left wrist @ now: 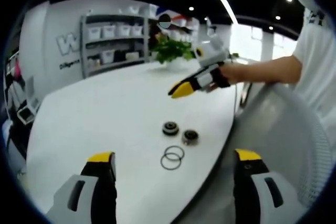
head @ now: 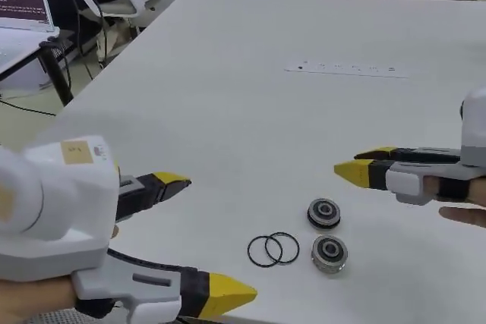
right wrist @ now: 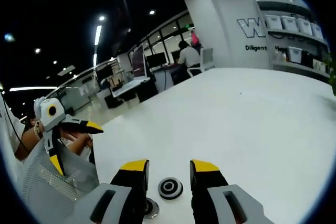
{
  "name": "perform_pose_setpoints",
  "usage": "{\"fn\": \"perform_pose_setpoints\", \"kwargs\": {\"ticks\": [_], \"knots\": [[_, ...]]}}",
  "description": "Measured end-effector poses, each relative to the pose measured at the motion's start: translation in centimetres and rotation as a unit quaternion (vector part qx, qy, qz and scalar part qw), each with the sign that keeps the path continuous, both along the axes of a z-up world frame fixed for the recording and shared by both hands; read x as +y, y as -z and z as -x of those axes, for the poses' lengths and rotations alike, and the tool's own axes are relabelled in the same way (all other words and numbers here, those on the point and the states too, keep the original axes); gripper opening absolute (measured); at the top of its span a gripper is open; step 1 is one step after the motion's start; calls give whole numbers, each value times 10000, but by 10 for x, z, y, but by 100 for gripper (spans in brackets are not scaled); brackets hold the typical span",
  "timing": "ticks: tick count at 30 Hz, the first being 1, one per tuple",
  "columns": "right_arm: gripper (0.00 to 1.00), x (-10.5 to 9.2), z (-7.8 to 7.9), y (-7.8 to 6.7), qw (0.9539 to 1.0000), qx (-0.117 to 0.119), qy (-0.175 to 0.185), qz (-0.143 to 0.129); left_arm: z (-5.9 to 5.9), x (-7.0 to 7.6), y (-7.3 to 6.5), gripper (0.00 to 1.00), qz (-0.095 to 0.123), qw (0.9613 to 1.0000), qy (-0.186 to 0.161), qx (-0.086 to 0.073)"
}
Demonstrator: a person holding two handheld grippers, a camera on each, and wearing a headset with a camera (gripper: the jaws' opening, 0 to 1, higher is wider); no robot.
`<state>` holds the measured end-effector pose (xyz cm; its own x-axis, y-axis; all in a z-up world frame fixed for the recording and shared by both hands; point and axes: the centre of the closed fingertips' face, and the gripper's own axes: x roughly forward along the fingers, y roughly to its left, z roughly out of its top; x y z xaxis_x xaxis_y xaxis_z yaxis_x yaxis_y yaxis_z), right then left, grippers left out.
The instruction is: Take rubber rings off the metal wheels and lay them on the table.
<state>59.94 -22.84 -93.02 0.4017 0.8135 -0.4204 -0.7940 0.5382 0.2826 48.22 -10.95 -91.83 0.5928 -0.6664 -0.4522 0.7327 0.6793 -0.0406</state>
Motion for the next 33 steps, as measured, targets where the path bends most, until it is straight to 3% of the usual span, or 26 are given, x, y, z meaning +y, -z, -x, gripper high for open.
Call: {"fn": "perform_pose_setpoints", "kwargs": {"ticks": [6,10,15,19,23,27,33], "knots": [[29,-8,-5,8,9999,103,126,54,-3,-8,-9,95,-8,9998,201,-82],[29,-12,-5,13,9997,167,154,111,-9,-20,-26,96,136,9990,367,-221],[29,-15,-5,19,9994,243,161,167,-24,-35,-46,97,56,9969,609,-493],[29,-19,-6,24,9991,296,201,233,-39,-48,-62,98,-28,9929,851,-826],[29,-21,-6,28,9988,327,216,285,-53,-60,-69,97,-251,9889,1087,-982],[28,-22,-6,31,9985,429,237,239,-65,-77,-74,97,-239,9854,1319,-1051],[27,-23,-5,35,9984,402,223,323,-85,-95,-76,95,-170,9810,1537,-1173]]}}
